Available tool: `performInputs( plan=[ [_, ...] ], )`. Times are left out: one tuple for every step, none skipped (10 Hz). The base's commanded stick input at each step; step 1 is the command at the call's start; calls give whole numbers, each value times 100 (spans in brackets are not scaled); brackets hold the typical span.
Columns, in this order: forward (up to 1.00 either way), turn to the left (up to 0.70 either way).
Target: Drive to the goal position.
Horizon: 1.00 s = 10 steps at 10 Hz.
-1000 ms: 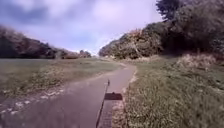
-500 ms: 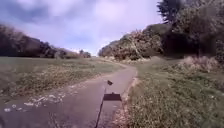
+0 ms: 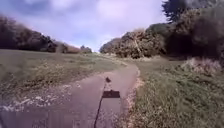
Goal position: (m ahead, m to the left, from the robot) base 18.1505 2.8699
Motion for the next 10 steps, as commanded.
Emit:
performInputs(
  plan=[
    [70,-12],
    [70,-12],
    [70,-12],
    [70,-3],
    [70,-1],
    [70,0],
    [70,0],
    [70,0],
    [46,0],
    [16,0]
  ],
)
